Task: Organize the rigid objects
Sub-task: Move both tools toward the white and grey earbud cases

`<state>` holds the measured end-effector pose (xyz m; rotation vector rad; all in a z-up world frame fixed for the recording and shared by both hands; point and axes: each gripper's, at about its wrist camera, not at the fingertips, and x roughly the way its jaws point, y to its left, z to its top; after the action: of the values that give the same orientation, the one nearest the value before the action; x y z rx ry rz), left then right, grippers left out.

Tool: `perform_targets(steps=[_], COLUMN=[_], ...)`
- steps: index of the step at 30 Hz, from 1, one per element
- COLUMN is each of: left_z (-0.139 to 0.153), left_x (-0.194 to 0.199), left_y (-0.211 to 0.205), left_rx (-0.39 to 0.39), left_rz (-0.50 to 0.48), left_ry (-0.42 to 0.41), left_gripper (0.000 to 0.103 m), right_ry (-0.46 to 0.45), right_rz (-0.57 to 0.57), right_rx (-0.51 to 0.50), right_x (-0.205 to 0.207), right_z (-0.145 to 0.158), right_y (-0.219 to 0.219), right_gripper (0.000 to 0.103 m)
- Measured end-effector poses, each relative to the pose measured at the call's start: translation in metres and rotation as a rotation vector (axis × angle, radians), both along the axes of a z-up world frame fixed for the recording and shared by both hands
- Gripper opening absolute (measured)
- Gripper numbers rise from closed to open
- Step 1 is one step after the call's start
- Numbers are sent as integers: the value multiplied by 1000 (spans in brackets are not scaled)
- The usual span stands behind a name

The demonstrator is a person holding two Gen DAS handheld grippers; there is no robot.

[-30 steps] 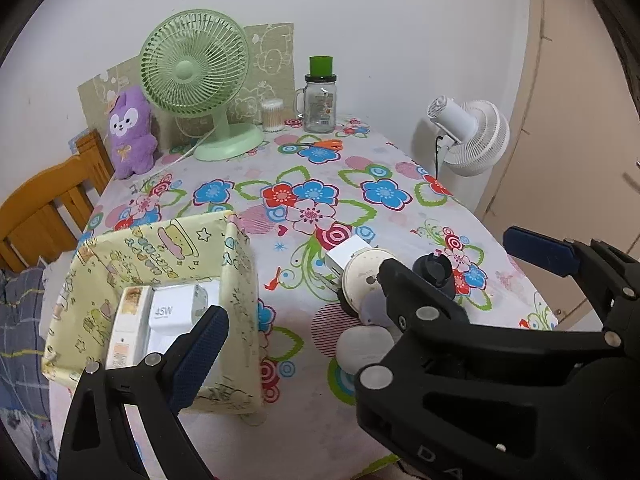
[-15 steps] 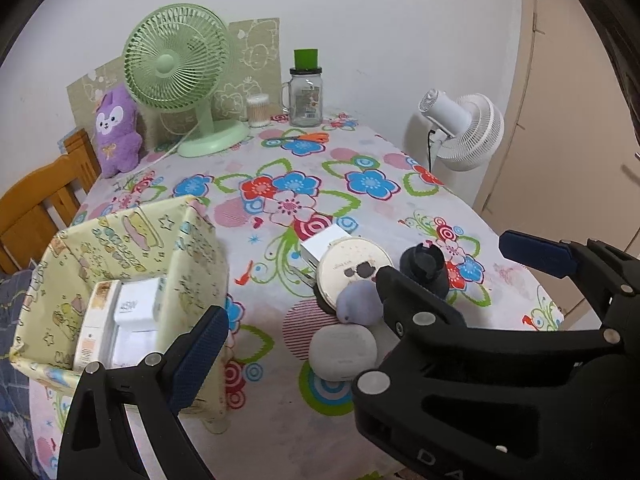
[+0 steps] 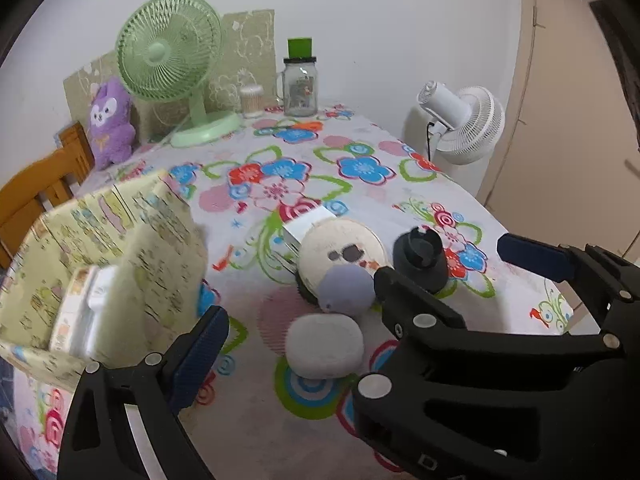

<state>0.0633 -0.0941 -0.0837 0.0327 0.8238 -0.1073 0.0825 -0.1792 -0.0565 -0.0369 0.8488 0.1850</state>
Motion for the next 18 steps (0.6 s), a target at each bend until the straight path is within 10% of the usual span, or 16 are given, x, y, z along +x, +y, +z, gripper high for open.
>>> perform_targets(steps=[18], left_z=[-44], left_x=[2], left_y=[3], left_rx=[46], left_rz=[93], left_ry=[18], left_gripper=[95], right_ry=[15], right_rz=[42], right_rx=[-20], right_x=[4], right_z=[-42], right_y=[-1], right_gripper=[92])
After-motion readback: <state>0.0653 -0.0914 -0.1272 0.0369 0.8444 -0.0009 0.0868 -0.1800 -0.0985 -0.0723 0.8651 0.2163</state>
